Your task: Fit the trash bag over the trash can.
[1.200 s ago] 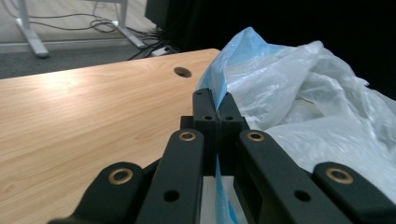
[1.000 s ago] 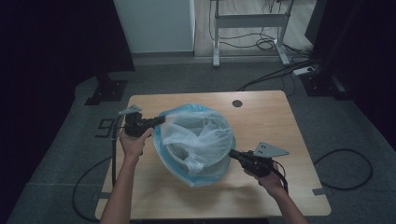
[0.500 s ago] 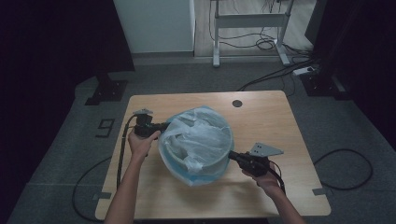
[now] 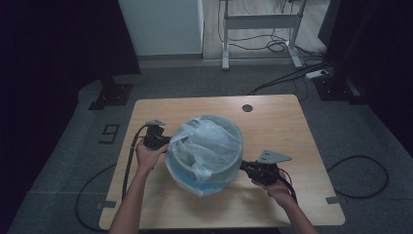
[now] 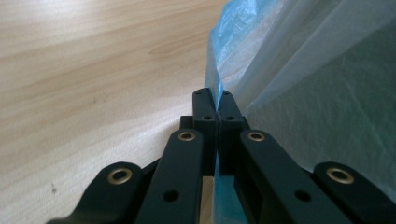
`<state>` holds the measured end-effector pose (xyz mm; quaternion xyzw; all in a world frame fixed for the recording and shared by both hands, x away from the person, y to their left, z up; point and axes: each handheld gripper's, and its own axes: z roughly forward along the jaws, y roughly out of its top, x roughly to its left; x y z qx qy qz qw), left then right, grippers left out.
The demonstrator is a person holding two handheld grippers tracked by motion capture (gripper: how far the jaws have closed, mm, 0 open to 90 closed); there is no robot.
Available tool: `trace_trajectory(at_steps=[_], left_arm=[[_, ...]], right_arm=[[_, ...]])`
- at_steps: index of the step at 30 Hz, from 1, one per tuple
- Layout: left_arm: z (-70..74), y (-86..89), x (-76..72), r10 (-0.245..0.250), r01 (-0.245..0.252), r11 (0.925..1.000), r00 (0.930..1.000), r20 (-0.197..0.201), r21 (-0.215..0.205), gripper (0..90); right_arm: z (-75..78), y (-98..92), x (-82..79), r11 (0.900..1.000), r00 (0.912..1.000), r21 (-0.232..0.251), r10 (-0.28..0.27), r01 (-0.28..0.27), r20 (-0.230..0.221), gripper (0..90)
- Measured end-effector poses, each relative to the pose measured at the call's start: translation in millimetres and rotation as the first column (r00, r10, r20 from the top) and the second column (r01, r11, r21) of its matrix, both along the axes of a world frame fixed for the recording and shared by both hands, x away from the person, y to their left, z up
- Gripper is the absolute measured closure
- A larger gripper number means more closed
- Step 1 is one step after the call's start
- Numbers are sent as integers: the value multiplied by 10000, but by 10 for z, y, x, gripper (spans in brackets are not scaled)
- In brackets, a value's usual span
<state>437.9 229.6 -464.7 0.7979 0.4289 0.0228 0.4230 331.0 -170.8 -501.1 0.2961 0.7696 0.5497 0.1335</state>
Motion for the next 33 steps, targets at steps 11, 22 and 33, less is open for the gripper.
trace_trajectory(at_steps=[11,22,33], left_arm=[[113,177,-208,758,-713,9964,9916,1050,-454,623],[501,551,-571,946,-535,9883,9497,2987,-1430,289],[664,533,-828,-315,720,9935,9186,3939,-885,291]], right_arm=[[23,-41,-30,9998,9995,27,-222,221,205,749],[116,-279,-193,9911,9919,884,-1060,996,700,492],[32,-521,-321,9853,9926,1275,-1179,1133,289,386]])
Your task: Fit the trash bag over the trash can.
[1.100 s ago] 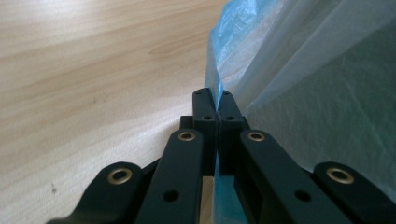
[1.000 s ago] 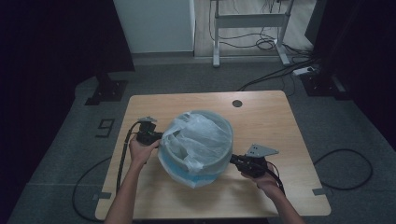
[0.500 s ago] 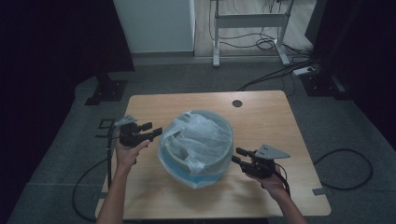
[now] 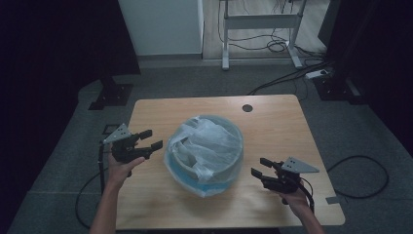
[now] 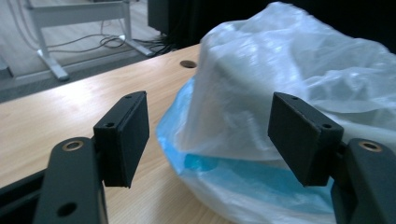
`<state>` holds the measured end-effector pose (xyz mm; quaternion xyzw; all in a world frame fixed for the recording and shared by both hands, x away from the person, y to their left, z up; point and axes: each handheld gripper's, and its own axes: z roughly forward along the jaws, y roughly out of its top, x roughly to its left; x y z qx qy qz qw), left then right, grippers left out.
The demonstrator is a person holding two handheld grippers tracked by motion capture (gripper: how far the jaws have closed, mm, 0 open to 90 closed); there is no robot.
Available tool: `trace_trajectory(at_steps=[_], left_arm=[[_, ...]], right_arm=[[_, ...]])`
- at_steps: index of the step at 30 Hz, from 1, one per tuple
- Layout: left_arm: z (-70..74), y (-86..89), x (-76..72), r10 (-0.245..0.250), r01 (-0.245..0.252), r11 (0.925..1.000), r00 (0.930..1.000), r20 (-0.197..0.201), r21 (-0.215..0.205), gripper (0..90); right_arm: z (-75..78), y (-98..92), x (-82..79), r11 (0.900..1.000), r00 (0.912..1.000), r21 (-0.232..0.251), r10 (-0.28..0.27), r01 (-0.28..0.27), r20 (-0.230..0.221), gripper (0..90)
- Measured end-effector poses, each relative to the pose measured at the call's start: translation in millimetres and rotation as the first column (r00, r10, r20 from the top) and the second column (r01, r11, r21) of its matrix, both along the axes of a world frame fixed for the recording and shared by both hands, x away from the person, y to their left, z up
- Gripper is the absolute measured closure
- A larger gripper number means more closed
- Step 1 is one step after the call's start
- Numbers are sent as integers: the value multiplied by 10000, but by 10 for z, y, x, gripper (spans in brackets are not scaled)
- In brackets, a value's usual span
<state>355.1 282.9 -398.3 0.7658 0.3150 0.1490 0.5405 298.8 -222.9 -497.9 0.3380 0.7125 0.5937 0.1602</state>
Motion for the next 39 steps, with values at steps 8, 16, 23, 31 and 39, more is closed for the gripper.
trace_trajectory(at_steps=[8,16,23,31,39], left_arm=[[230,-202,86,-1407,1386,9886,9895,321,591,367],[397,-396,238,-2563,2539,9641,9663,225,782,402],[549,-870,588,-3489,3575,9195,9338,-795,1634,484],[549,-1334,738,-3956,4309,8631,9011,-1779,2636,582],[417,-1733,726,-3747,4760,7443,8783,-2971,4685,643]], right_arm=[[-30,-65,-17,9993,9992,57,357,-356,-167,405],[-61,-119,-7,9987,9985,238,453,-446,-316,423],[-75,-117,-1,9982,9977,174,583,-577,-338,428],[-86,-129,-17,9978,9972,89,652,-649,-361,438],[-75,-105,-28,9970,9963,7,776,-776,-373,445]])
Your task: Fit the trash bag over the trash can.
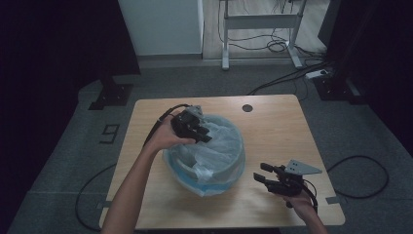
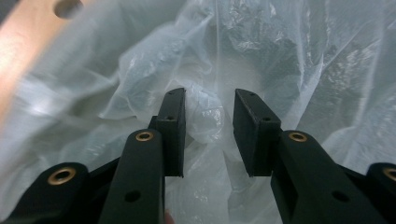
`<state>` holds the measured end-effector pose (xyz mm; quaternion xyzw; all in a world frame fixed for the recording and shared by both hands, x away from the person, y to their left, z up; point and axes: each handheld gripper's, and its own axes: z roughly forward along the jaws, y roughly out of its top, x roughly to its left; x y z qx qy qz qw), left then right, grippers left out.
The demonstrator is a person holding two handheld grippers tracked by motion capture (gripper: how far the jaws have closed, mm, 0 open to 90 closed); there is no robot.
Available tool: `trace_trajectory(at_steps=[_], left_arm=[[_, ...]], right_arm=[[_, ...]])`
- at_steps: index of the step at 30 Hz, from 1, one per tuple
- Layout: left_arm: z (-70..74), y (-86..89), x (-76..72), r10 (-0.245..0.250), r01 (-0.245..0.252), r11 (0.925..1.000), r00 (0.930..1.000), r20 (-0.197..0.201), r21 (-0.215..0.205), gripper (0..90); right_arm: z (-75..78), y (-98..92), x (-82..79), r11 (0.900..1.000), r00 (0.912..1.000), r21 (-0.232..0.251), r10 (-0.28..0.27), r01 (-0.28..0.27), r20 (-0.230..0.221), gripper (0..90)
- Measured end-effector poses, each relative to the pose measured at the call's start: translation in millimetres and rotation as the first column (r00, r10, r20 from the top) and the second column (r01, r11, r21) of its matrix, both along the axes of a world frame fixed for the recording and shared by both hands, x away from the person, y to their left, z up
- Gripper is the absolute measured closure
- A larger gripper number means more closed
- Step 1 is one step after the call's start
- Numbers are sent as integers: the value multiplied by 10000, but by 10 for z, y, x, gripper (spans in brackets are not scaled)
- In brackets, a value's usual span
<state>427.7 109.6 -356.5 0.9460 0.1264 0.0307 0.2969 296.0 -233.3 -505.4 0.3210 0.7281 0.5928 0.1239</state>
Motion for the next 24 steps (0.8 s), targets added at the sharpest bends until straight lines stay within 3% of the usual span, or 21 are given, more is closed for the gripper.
trace_trajectory(at_steps=[1,4,7,11,12,13,15,18,21,22,24], left_arm=[[0,0,0,0,0,10000,10000,0,0,640],[-82,-116,-14,-138,144,9969,9999,-88,776,623],[-102,-141,-26,-150,154,9951,9999,-45,973,605],[-32,-61,-37,65,-70,9990,9999,119,447,530],[36,17,-48,171,-173,9998,9995,271,96,516],[36,17,-48,171,-173,9998,9995,271,96,508],[136,159,-69,347,-332,9985,9988,356,-441,498],[184,264,-75,485,-461,9967,9982,342,-665,511],[191,388,-82,681,-668,9966,9974,255,-477,566],[155,412,-83,647,-647,9979,9978,143,-14,599],[103,383,-87,590,-592,9971,9982,60,478,644]], right_arm=[[0,0,0,10000,10000,0,0,0,0,445],[-1,13,-3,10000,10000,-52,48,-48,0,446],[-2,15,-4,9999,10000,-107,50,-50,10,446],[-1,6,-3,9999,10000,-105,-2,2,15,446],[-2,7,-3,9999,10000,-112,1,-1,18,446],[-2,7,-3,9999,10000,-112,1,-1,18,446],[-5,13,-2,9999,10000,-145,-16,16,24,446],[-6,17,-2,9999,10000,-159,-17,18,37,446],[-8,23,-2,9999,10000,-154,-19,20,31,445],[-9,25,-1,9999,10000,-167,-15,16,20,445],[-12,34,2,9999,10000,-171,-10,11,12,446]])
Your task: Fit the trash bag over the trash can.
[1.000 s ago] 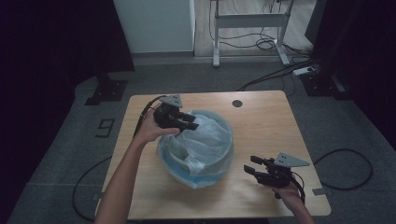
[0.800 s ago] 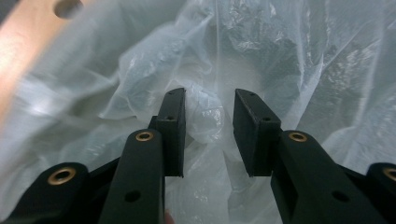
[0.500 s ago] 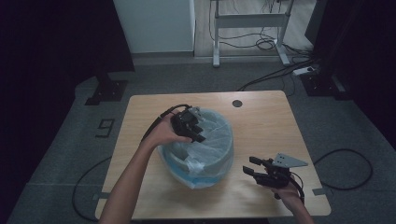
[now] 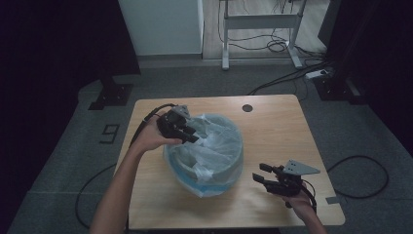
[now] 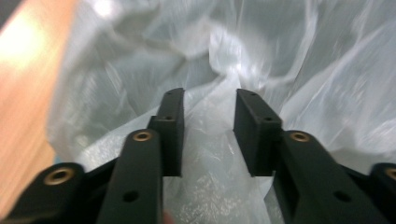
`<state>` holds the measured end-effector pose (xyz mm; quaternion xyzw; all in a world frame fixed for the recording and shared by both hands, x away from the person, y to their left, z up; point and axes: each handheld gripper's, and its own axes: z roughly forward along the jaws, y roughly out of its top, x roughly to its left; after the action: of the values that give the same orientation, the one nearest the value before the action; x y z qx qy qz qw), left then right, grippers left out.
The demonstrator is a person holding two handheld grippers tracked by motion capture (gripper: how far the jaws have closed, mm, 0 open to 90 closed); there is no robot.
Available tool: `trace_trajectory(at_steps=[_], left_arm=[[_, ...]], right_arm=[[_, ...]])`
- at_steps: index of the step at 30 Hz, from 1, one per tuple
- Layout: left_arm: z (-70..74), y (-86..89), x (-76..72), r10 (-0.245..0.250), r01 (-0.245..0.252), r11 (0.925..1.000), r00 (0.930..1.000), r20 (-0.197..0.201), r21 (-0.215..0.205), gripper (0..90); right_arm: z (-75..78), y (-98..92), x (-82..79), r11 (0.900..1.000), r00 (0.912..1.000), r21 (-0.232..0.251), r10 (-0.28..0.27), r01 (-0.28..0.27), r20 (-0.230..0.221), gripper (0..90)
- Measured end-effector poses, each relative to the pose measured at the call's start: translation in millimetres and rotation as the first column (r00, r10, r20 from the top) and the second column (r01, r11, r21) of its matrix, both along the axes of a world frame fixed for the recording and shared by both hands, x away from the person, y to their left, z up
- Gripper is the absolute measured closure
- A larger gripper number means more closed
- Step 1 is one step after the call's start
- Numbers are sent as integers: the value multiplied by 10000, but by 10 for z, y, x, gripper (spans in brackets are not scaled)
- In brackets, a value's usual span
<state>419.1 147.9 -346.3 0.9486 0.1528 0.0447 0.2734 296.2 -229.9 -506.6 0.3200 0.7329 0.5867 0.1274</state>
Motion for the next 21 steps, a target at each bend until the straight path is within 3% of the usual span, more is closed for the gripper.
trace_trajectory(at_steps=[4,6,11,13,14,15,17,21], left_arm=[[-101,-124,8,-75,96,9946,9997,-212,1035,702],[-132,-173,14,-100,130,9909,9997,-229,1342,702],[-122,-189,19,0,23,9919,9998,-178,1272,646],[-69,-133,6,105,-101,9970,9999,-49,771,599],[-69,-133,6,105,-101,9970,9999,-49,771,582],[-18,-76,-22,152,-152,9996,9999,-6,245,570],[7,-48,-43,120,-120,9999,9999,25,-1,558],[102,25,-198,-293,304,9956,9995,133,-886,540]], right_arm=[[0,14,1,10000,10000,-38,24,-24,15,445],[0,10,-2,10000,10000,-60,36,-36,22,445],[-4,-18,0,10000,10000,-14,-36,36,17,445],[0,-36,-3,10000,10000,10,-75,75,25,445],[3,-39,-5,10000,10000,24,-84,83,44,446],[5,-39,-7,10000,9999,26,-91,91,52,445],[8,-35,-9,10000,9999,22,-87,87,57,445],[3,-9,-7,10000,10000,-24,-36,36,60,445]])
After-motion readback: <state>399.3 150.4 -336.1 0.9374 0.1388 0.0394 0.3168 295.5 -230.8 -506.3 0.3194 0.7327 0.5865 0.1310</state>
